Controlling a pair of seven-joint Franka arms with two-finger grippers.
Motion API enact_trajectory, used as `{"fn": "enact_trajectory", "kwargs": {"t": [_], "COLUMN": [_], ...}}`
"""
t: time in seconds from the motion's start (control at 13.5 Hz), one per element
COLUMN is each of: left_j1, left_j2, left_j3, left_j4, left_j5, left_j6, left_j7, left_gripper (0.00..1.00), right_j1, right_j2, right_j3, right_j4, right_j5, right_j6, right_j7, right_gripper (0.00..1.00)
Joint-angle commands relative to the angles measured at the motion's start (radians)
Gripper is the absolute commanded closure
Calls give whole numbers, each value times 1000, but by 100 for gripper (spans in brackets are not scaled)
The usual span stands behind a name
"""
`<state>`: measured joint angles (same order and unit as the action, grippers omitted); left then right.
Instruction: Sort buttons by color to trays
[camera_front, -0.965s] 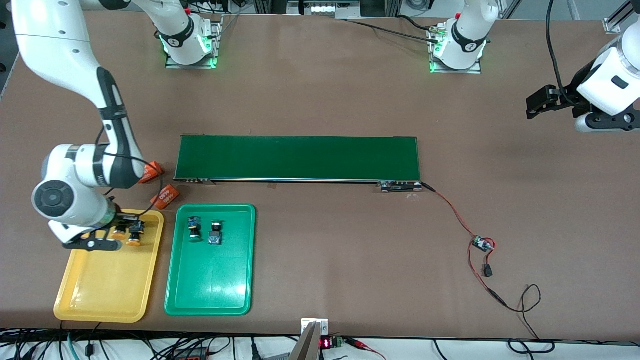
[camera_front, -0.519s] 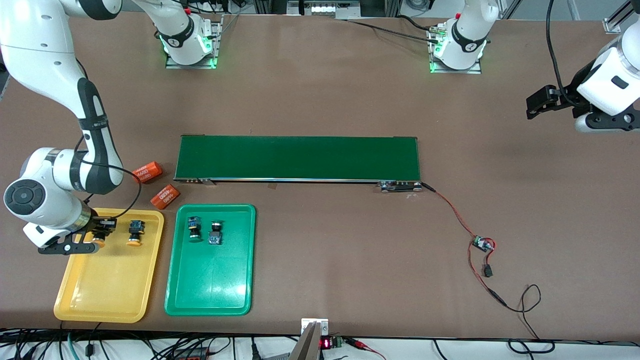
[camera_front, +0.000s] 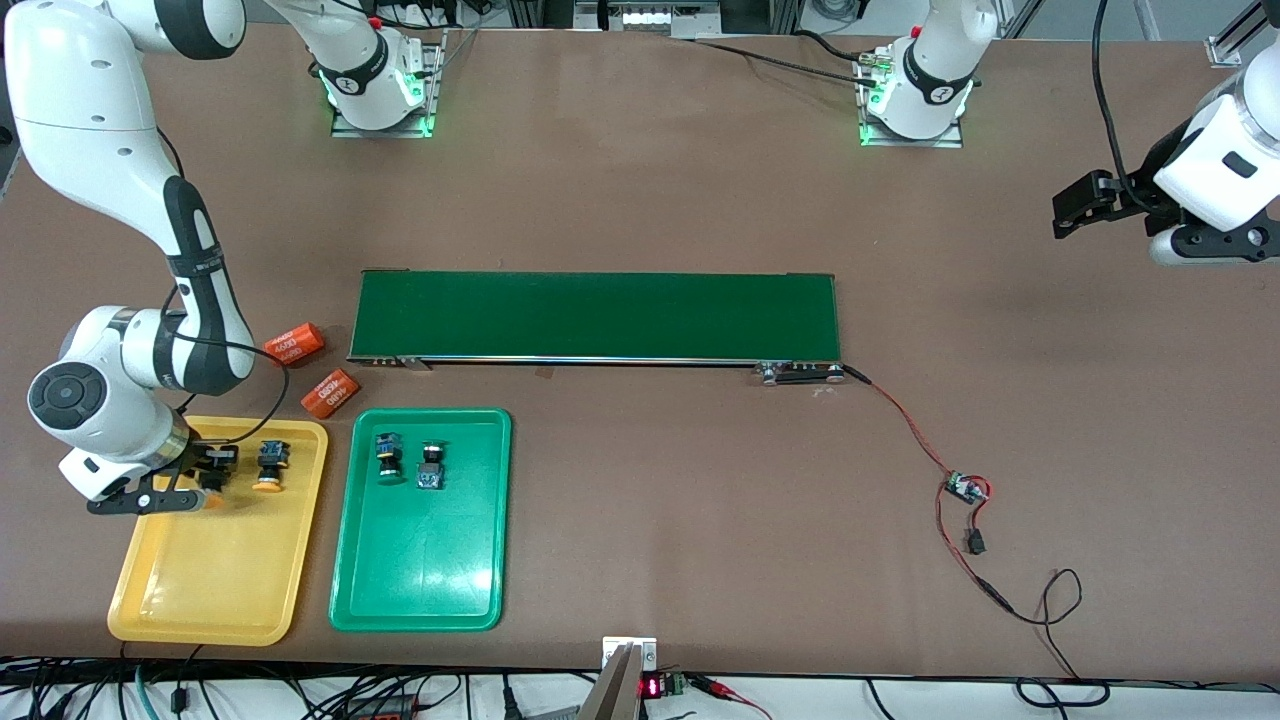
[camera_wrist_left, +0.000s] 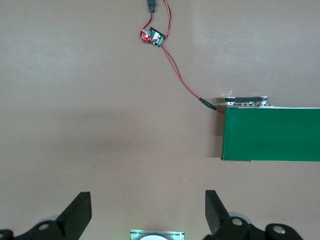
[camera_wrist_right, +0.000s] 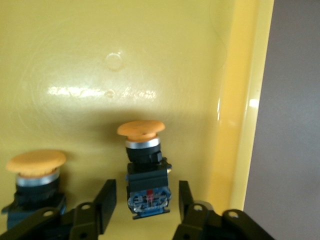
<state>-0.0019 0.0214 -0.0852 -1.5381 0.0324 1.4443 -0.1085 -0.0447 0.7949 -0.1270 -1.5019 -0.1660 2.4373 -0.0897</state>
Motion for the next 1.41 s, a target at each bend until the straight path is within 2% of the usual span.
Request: {"fn": "enact_trajectory", "kwargs": {"t": [0.0, 0.15, 0.3, 0.52, 0.74, 0.82, 0.96, 1.04, 1.19, 1.34], "left_j1": [3, 3, 3, 3, 3, 3, 3, 3, 3, 3], "left_j2": [14, 14, 14, 14, 14, 14, 14, 14, 14, 14], "left_j3": [-2, -2, -1, -2, -2, -1, -2, -2, -2, -2], "left_j4": [33, 33, 33, 33, 33, 33, 33, 33, 33, 33], "left_j5": [-11, -11, -11, -11, -11, -11, -11, -11, -11, -11], "left_j6": [-25, -25, -25, -25, -25, -25, -27, -27, -27, -27], "left_j7": [23, 23, 23, 23, 23, 23, 23, 23, 23, 23], "left_gripper": [0, 0, 0, 0, 0, 0, 0, 0, 0, 0], "right_j1": [-23, -30, -29, -14, 9, 32, 159, 210, 232, 200], "right_j2": [-19, -83, -162, -241, -341, -371, -433, -460, -514, -546], "right_j3": [50, 72, 90, 103, 89, 49, -79, -116, -134, -137], "right_j4": [23, 29, 46, 167, 166, 161, 150, 150, 147, 140], "right_j5": [43, 107, 128, 224, 230, 230, 229, 230, 227, 227], "right_j6": [-56, -151, -255, -540, -670, -694, -759, -791, -854, -957], "right_j7": [-25, -28, -27, -22, -19, -22, -24, -21, -16, 54], "right_gripper": [0, 0, 0, 0, 0, 0, 0, 0, 0, 0]}}
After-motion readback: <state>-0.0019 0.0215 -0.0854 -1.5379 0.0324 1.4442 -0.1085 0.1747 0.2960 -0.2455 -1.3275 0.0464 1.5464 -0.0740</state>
